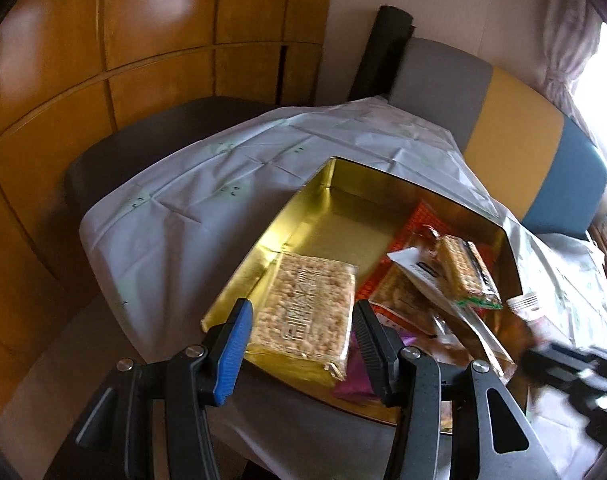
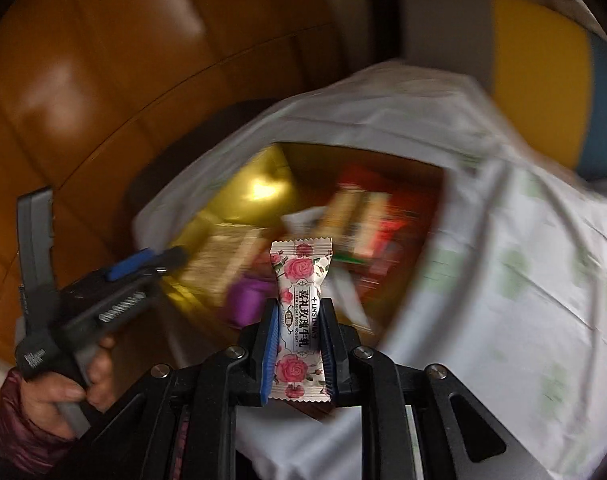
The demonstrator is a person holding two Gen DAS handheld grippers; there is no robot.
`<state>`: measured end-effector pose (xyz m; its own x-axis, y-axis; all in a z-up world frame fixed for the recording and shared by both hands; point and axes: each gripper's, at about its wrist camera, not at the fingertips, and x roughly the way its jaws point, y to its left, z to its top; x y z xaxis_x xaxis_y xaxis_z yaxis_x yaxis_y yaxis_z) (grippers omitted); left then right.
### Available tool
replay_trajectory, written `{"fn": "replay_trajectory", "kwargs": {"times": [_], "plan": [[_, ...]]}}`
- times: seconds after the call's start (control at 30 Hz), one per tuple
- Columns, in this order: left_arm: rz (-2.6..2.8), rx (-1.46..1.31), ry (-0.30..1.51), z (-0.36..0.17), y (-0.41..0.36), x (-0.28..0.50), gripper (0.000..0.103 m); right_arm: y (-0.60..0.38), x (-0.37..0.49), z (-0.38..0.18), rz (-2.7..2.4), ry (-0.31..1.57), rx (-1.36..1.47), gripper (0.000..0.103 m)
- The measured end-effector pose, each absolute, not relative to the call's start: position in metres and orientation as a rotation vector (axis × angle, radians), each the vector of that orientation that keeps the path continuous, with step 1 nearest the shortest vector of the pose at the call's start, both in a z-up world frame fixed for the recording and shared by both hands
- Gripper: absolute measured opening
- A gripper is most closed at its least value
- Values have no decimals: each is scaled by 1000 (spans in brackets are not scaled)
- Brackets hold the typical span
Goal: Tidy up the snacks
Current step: 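Carry the rose-print candy into the gold tray and open the right tool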
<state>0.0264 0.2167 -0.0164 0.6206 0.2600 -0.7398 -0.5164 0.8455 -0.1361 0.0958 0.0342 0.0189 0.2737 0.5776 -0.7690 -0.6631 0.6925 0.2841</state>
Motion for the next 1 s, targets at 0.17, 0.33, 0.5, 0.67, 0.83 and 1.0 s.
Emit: {"fn": "replay_trajectory", "kwargs": {"times": [0.17, 0.33, 0.5, 0.67, 0.83, 1.0], "plan": [[455, -354, 794, -21, 217, 27, 53, 73, 108, -19, 791, 1065, -245, 21], [442, -329, 796, -22, 210, 29, 55, 67, 120, -45, 668, 1087, -285, 24], [432, -302, 785, -20, 202, 29, 56, 62, 110, -44, 653, 1046, -321, 30], [420, -292, 780, -17, 197, 28, 57, 59, 105, -38, 625, 1023, -336, 31], [408, -287, 778, -16, 193, 28, 57, 51, 96, -38, 604, 1013, -333, 31], [399, -281, 772, -13, 189, 27, 58, 45, 92, -37, 579, 998, -316, 31]]}}
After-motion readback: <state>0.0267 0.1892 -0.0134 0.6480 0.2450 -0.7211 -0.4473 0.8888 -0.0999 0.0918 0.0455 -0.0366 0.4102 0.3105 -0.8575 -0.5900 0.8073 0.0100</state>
